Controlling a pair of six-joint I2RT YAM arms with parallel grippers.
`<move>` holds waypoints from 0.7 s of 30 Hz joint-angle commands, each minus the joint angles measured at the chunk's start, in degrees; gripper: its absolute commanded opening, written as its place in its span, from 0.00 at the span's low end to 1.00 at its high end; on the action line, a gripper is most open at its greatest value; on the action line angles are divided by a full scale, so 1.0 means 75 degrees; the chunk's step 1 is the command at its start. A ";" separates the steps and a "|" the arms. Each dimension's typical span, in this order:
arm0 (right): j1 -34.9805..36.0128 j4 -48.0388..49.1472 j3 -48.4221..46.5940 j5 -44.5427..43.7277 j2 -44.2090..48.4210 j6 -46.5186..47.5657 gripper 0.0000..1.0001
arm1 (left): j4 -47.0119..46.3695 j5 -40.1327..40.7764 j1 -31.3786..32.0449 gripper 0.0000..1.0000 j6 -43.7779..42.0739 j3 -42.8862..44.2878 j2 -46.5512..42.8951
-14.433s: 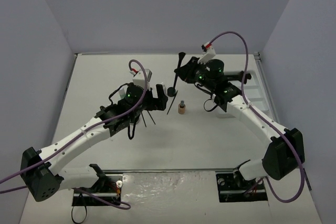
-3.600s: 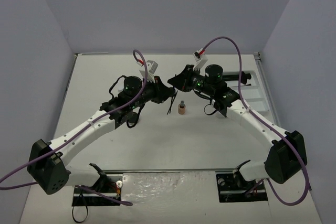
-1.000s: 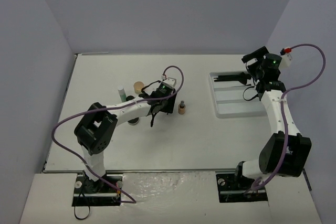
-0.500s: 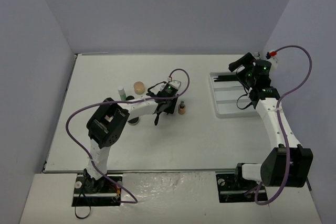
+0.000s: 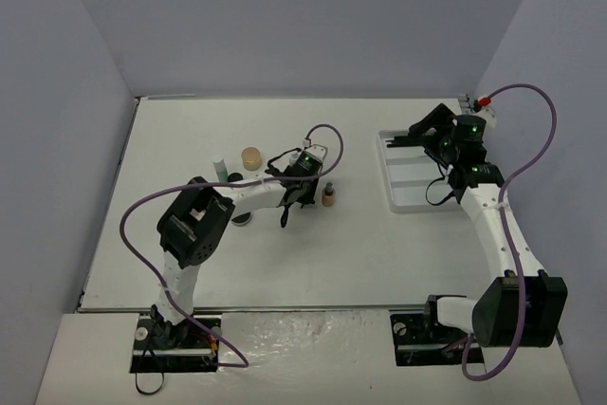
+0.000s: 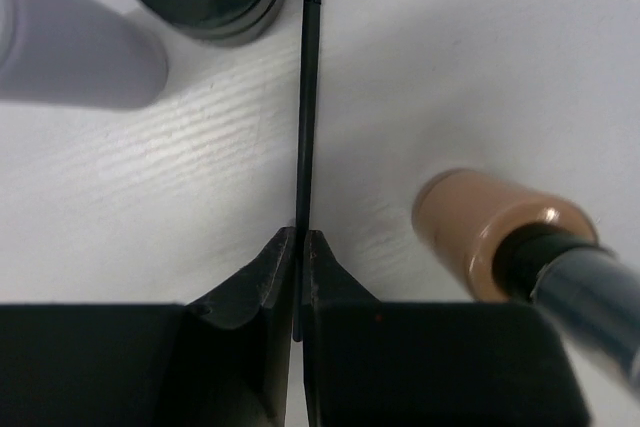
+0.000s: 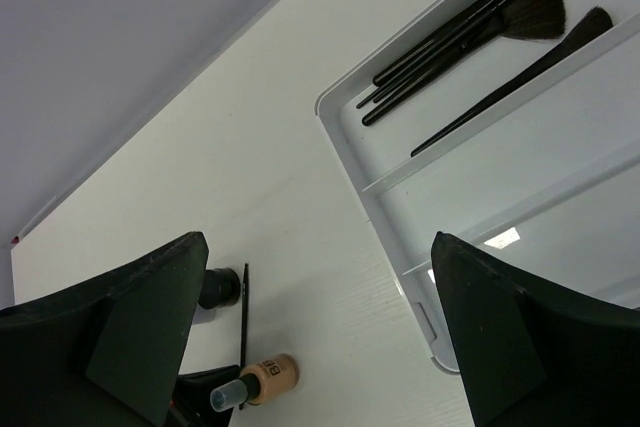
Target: Organize the makeup
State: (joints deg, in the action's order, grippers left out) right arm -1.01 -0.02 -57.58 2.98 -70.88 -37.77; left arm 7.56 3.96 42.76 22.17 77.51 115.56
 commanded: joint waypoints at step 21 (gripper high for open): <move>0.1868 0.1096 -0.0765 0.3850 -0.0252 0.0996 0.88 | -0.0917 -0.0211 0.0135 0.00 0.0615 -0.2402 -0.5245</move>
State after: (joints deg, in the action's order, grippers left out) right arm 9.52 0.41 -60.71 24.38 -71.78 -27.37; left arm 8.45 4.39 43.22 24.81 57.80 81.42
